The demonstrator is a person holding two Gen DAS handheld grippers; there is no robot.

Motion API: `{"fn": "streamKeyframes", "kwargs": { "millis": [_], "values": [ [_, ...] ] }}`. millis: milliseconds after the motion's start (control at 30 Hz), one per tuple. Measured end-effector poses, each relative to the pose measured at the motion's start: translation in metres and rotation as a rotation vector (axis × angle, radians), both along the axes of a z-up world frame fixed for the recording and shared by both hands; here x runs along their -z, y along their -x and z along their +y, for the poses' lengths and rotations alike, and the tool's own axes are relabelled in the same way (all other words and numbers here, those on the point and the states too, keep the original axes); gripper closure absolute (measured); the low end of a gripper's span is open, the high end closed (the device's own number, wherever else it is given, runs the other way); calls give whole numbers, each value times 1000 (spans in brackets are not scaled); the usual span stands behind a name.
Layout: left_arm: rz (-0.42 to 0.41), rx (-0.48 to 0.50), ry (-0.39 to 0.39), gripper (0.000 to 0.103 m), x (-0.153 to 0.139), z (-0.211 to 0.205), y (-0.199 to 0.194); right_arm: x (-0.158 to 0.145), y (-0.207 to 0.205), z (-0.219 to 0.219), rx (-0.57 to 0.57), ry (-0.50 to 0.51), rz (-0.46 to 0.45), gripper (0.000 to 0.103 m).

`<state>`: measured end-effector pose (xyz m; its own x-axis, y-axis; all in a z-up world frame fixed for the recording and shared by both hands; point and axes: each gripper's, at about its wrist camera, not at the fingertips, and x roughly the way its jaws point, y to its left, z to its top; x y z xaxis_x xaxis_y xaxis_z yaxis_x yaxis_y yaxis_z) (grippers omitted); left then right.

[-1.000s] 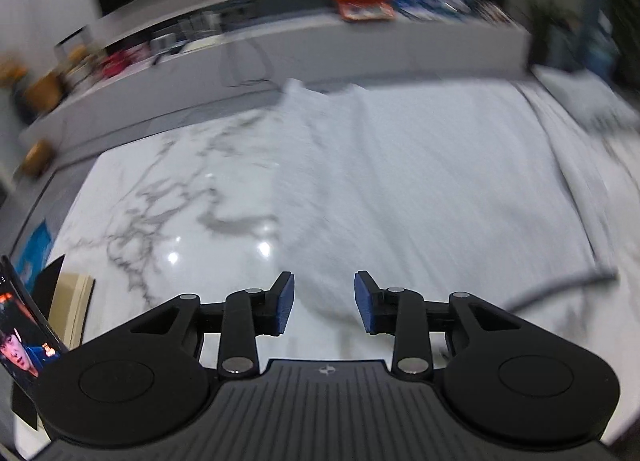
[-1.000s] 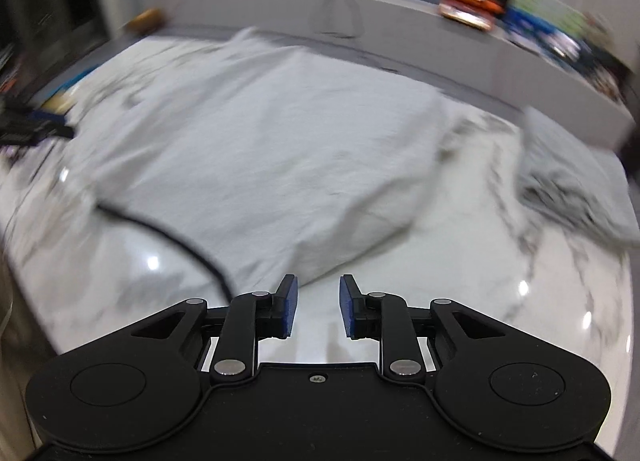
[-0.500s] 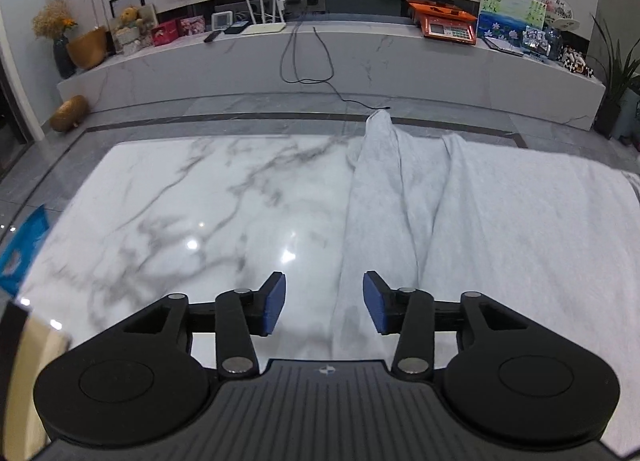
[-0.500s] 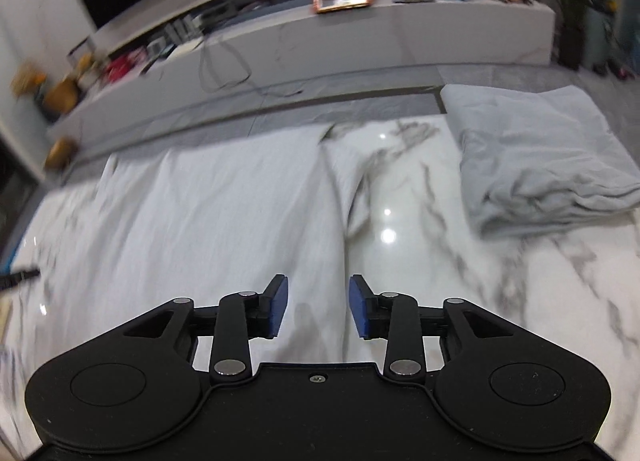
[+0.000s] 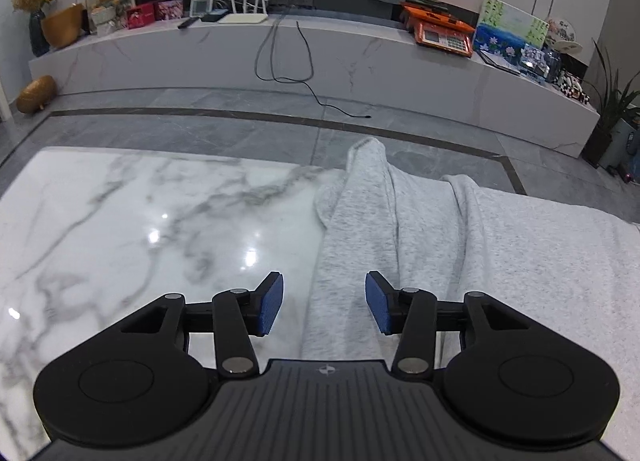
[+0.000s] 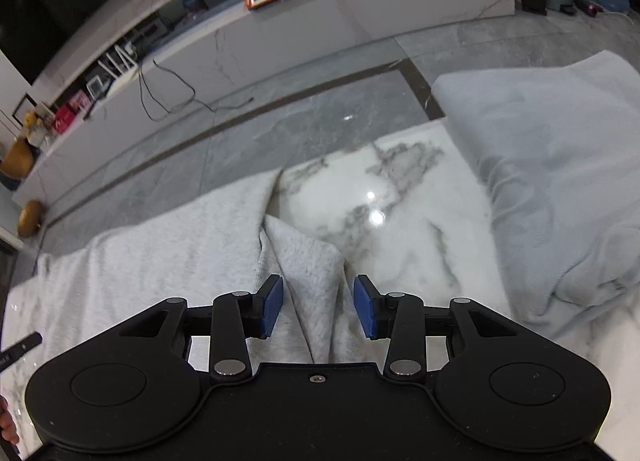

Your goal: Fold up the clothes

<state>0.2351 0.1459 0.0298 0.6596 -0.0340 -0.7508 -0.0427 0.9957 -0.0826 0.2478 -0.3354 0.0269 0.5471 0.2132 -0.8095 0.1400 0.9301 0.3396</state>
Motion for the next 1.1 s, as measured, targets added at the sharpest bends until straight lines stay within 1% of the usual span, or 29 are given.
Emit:
{"fn": "streamKeyframes", "kwargs": {
  "millis": [33,67,133,167,200,267,400,600,733,867,933,967,1033,1100],
  "values": [
    [5,6,3,59,3,-1,0,3,1,2,-1,1,0,73],
    [9,13,4,63,5,-3,0,5,2,5,-5,4,-4,89],
    [1,11,-8,78,6,-6,5,4,6,12,-23,40,-21,94],
    [1,11,-16,90,6,-8,8,3,8,16,-31,62,-30,96],
    [2,11,-23,99,5,-10,11,1,10,20,-37,84,-37,96],
    [3,9,-40,99,5,-13,16,-7,17,26,-44,140,-60,98],
    [-3,-66,-143,99,-19,-10,30,-27,33,25,-28,254,-98,99],
    [-21,-177,-283,99,-61,19,61,-69,75,-13,42,413,-145,99],
    [-27,-244,-313,99,-81,43,88,-89,104,-53,132,509,-141,99],
    [-32,-274,-340,99,-89,49,104,-101,130,-103,255,620,-115,99],
    [-34,-290,-350,99,-93,54,112,-102,139,-128,317,656,-94,99],
    [-34,-296,-358,99,-93,56,114,-101,143,-140,346,668,-84,99],
    [-25,-303,-360,99,-93,60,115,-98,148,-161,372,654,-70,99],
    [-4,-300,-339,98,-91,64,115,-91,147,-178,344,608,-36,98]
  ]
}}
